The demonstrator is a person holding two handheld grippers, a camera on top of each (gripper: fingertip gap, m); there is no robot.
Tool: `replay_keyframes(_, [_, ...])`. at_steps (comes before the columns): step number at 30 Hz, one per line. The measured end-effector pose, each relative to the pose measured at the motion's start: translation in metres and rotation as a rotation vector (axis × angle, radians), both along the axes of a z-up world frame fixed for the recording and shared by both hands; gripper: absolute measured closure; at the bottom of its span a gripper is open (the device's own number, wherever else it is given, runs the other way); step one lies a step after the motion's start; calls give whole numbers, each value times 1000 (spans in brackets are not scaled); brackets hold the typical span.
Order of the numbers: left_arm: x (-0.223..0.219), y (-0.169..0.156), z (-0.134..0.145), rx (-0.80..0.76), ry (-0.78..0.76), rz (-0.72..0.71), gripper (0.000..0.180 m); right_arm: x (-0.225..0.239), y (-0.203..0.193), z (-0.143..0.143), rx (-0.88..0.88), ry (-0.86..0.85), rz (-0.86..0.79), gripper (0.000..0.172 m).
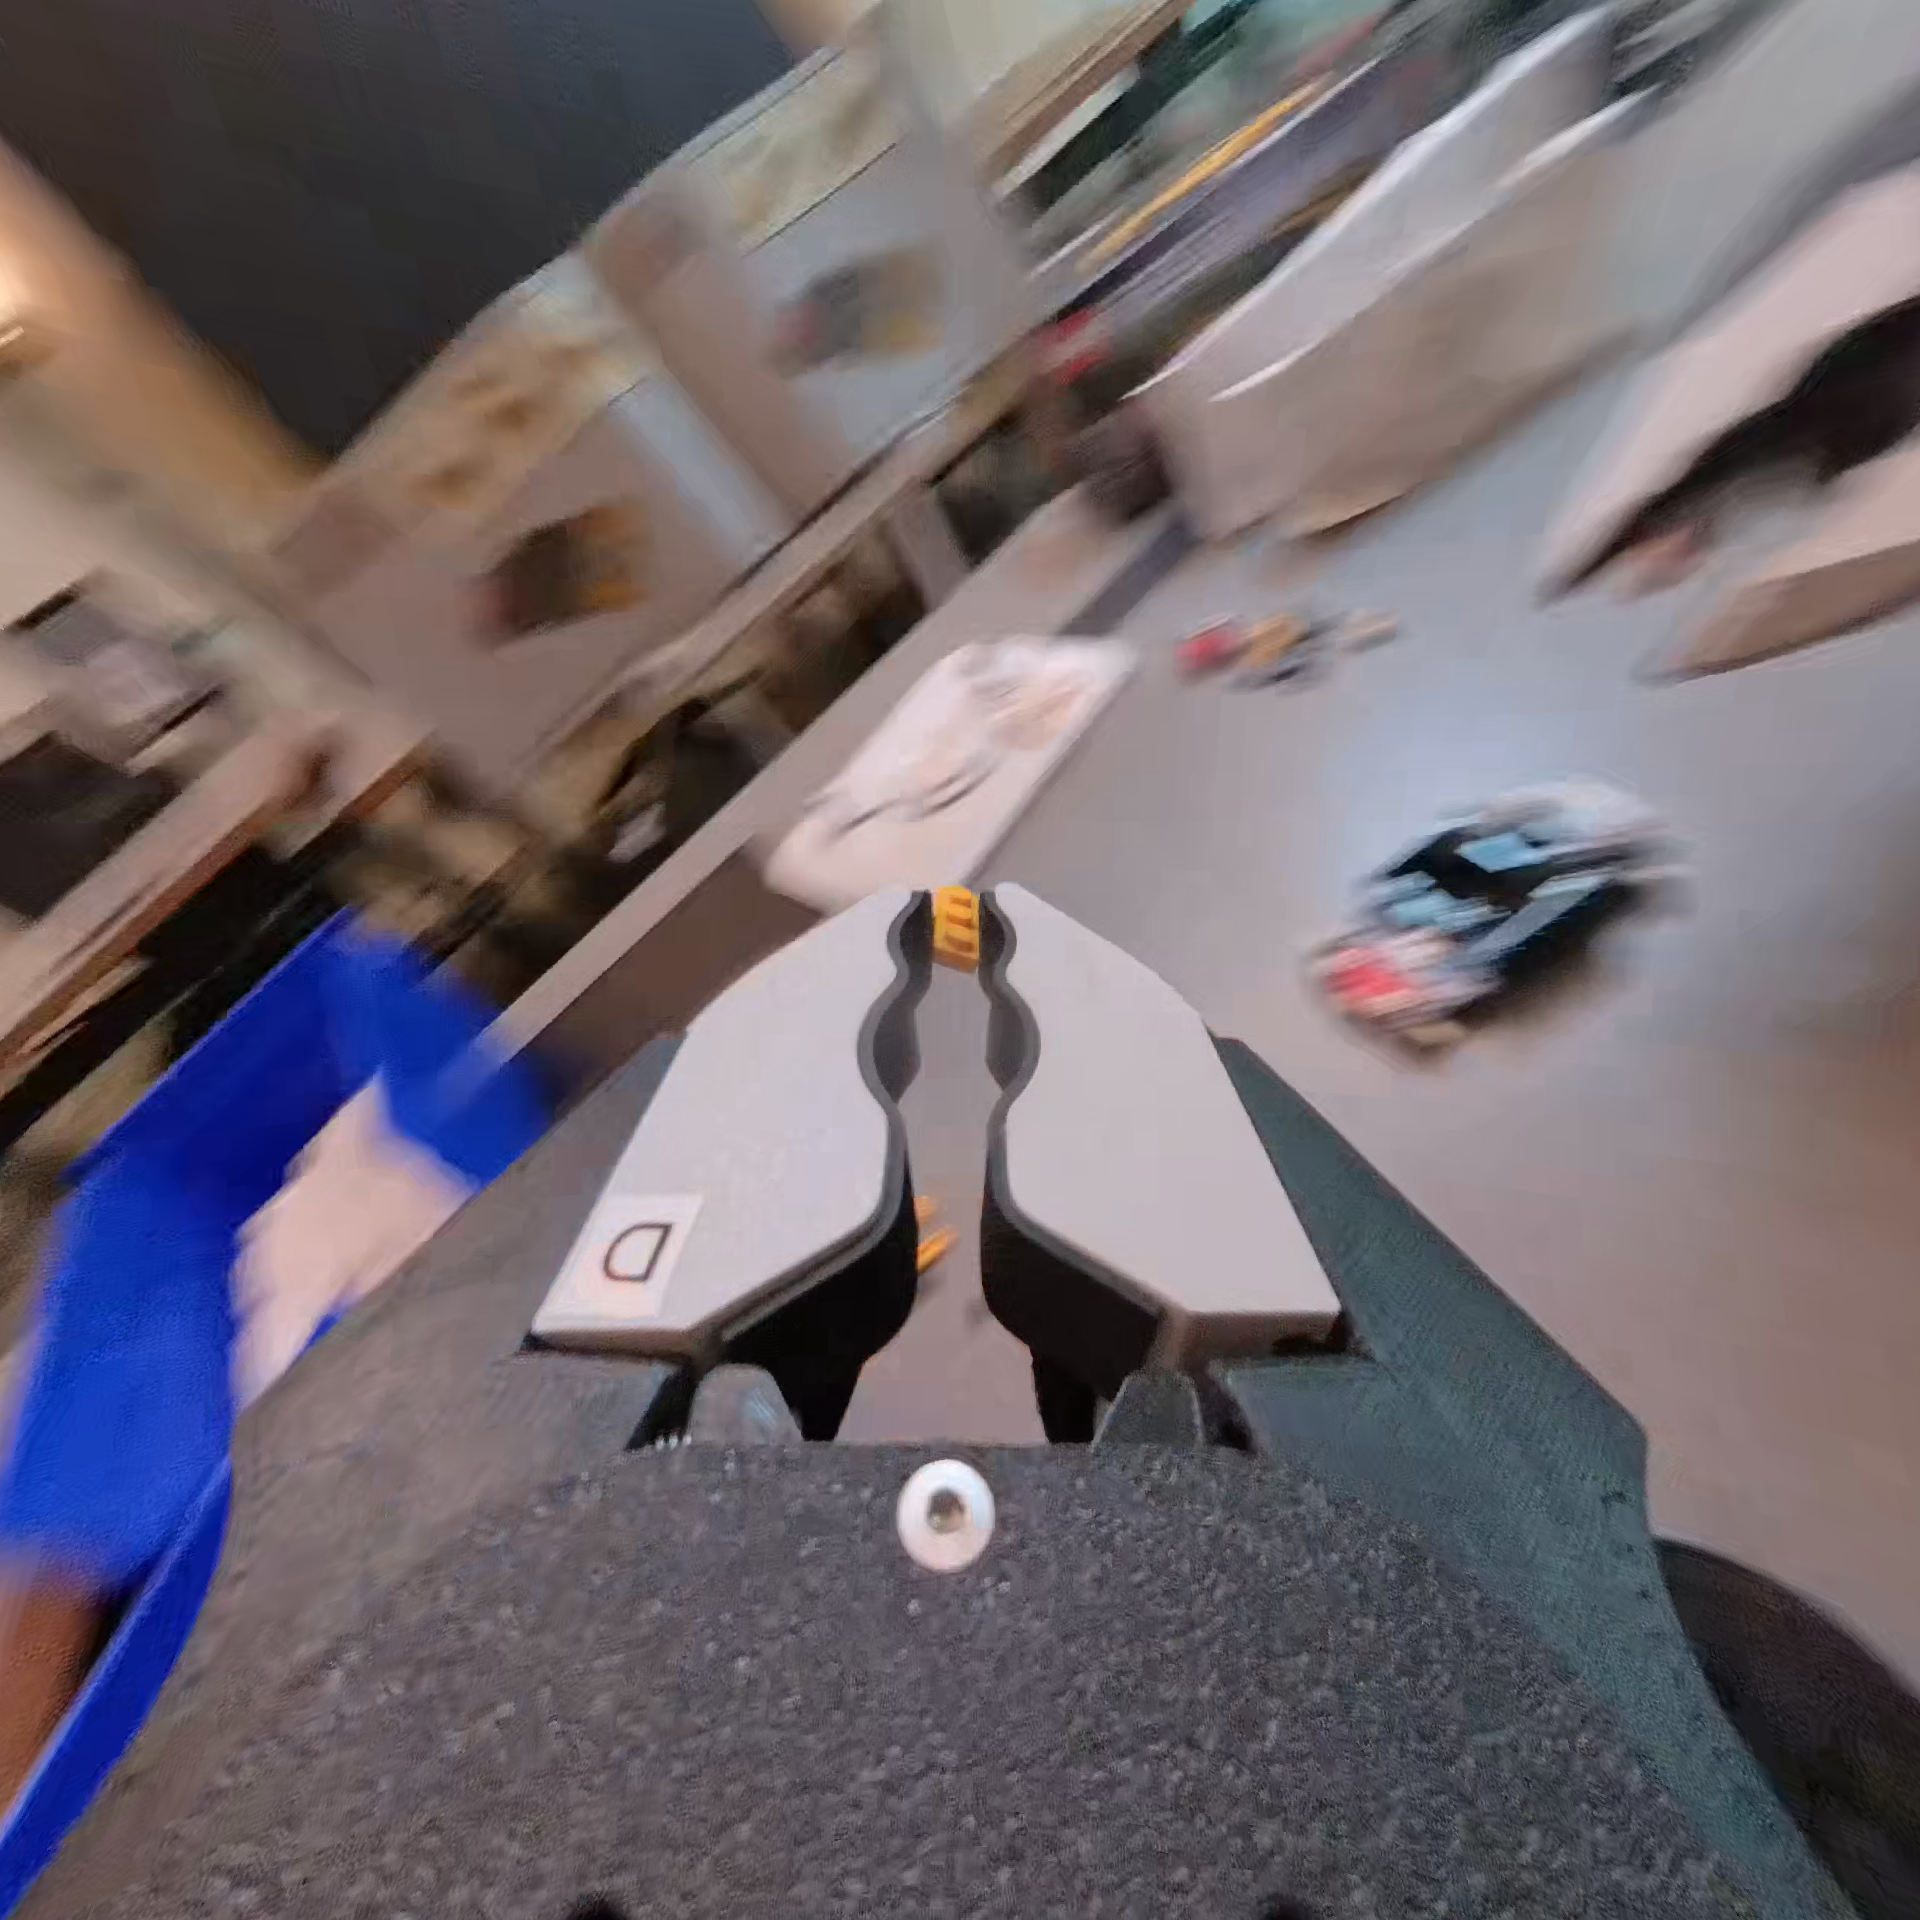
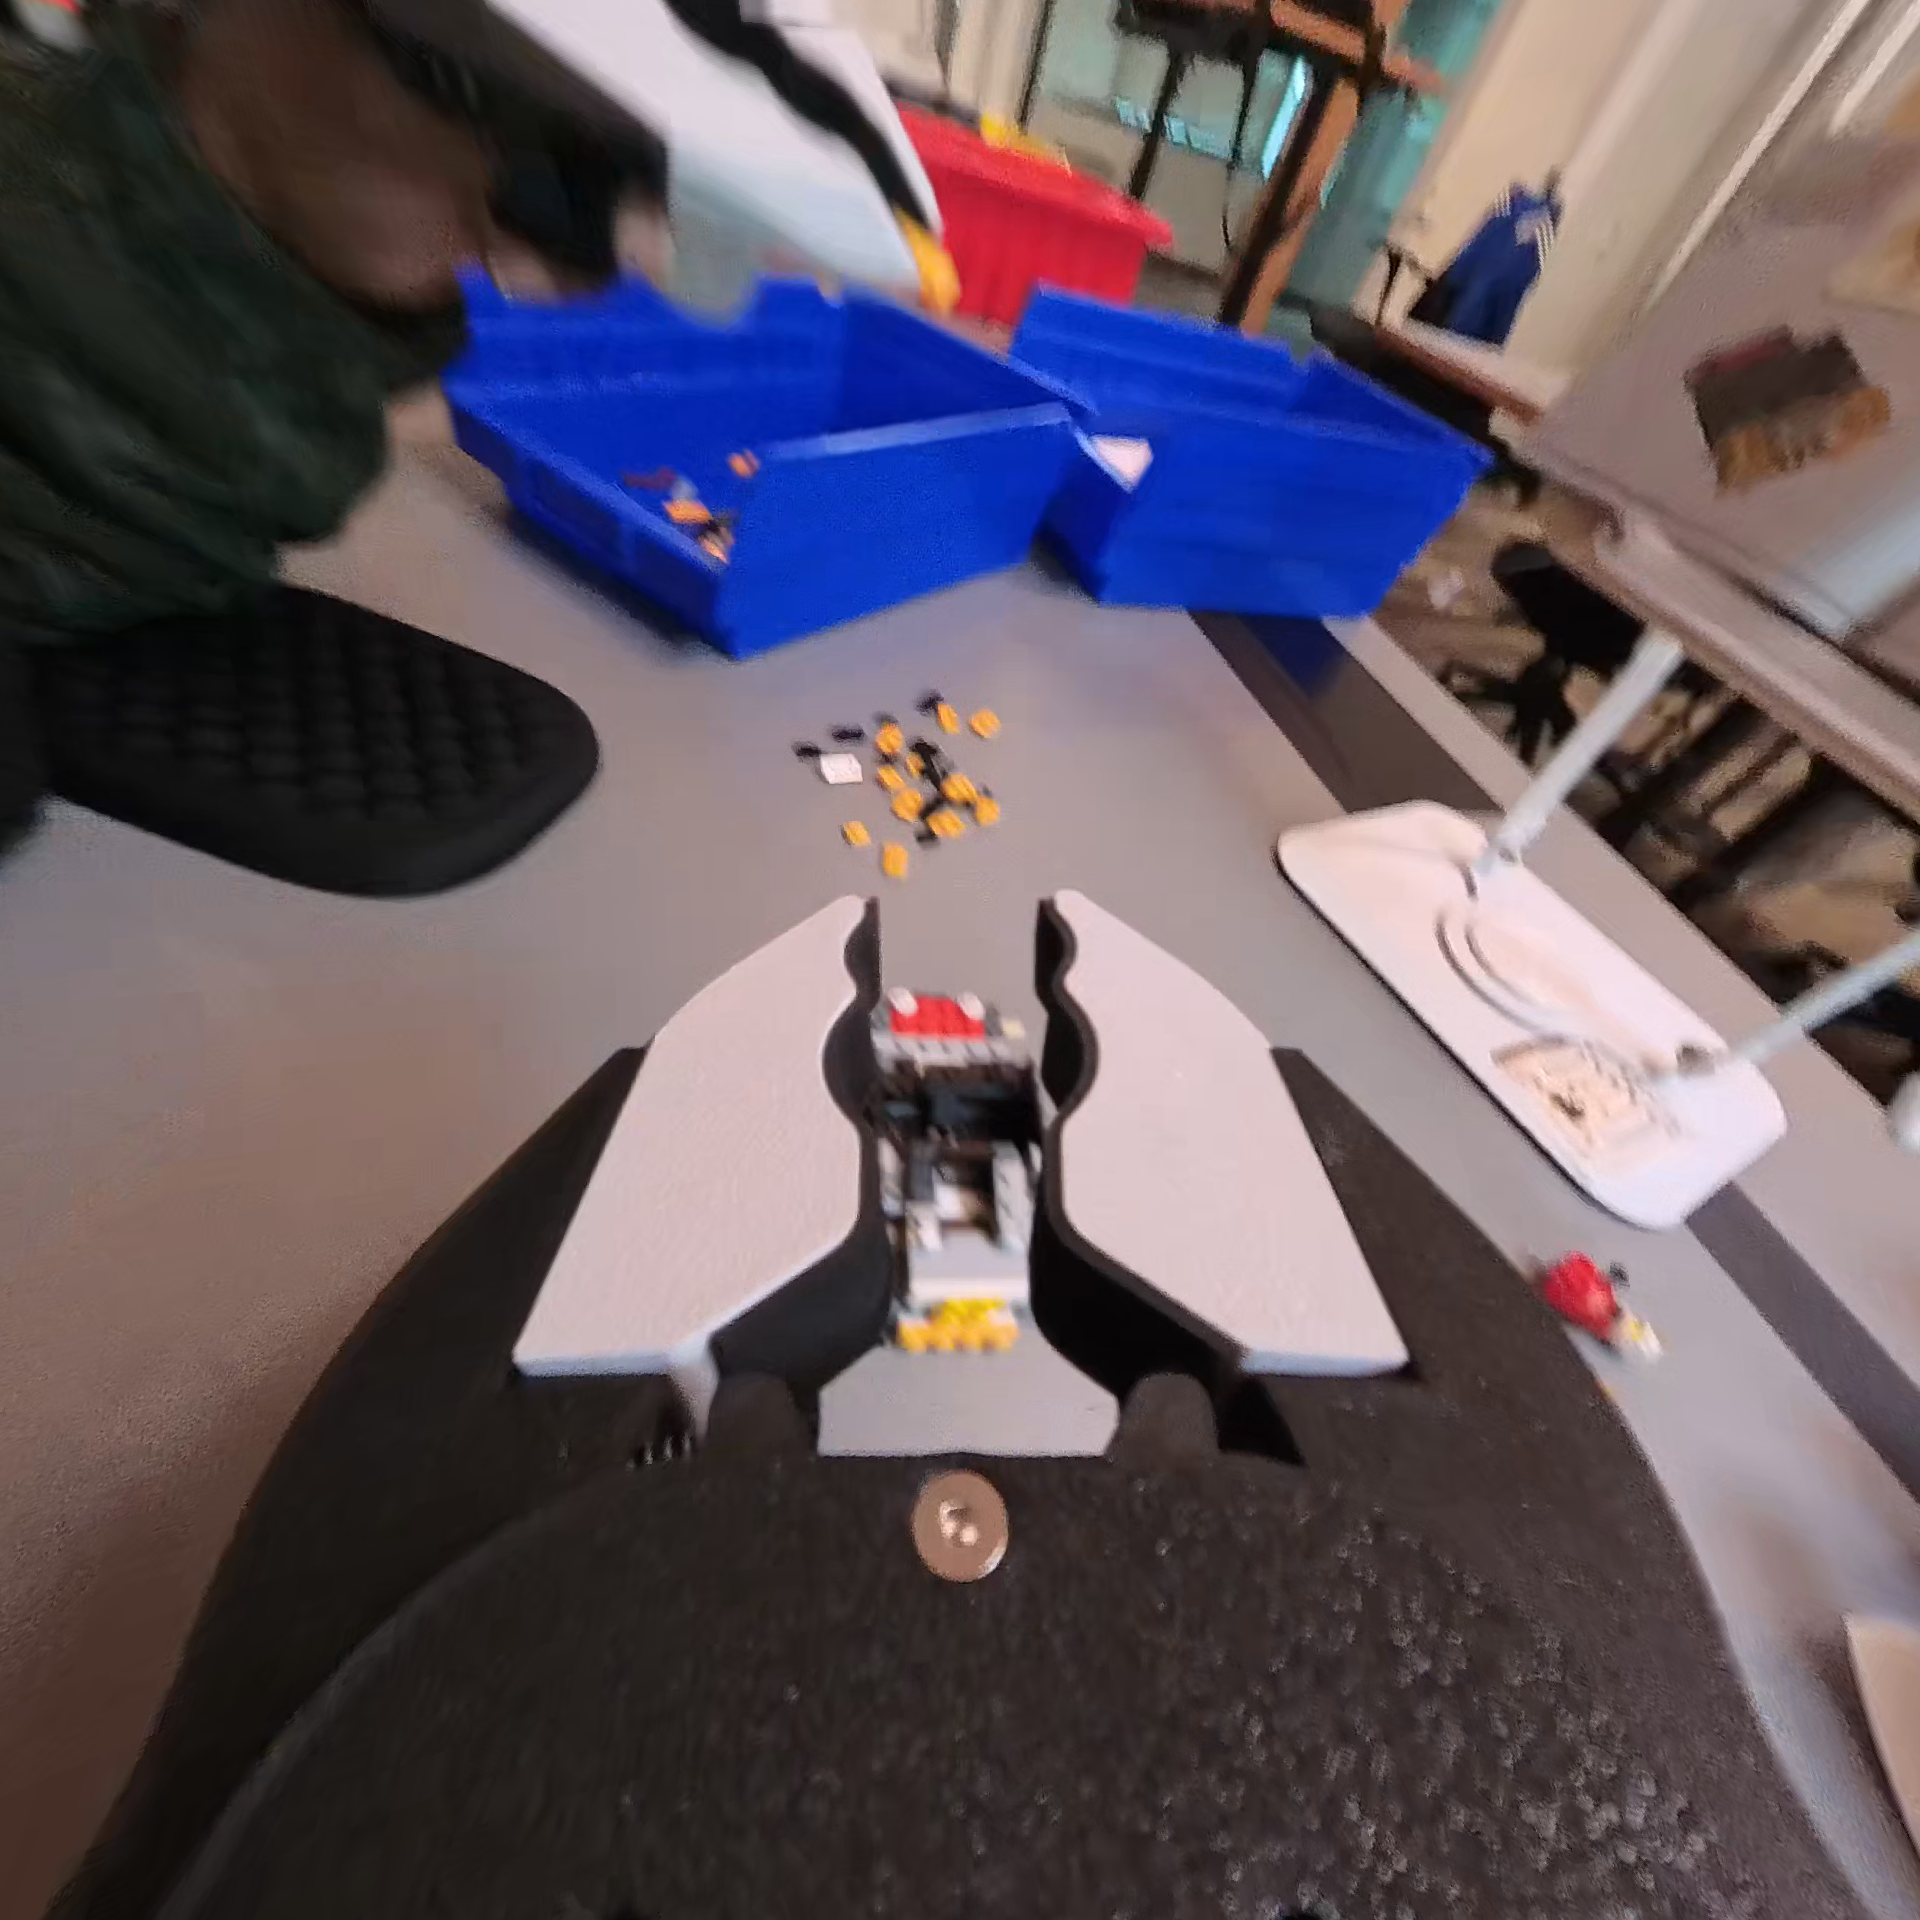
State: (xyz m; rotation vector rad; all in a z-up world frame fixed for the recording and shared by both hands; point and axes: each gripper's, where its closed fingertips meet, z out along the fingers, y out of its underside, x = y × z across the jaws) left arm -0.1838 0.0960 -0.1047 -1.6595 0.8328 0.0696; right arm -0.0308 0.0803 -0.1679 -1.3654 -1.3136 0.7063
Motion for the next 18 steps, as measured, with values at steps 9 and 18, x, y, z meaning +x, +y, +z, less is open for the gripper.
replay_keyframes(9, [-190, 11, -76, -474, -18, 663, 172, 31, 25, -92, -197, -333, 9, 103])
replay_keyframes(18, [-219, 10, -103, -558, -16, 765, 131, 25, 25, -106, -227, -351, 15, 102])
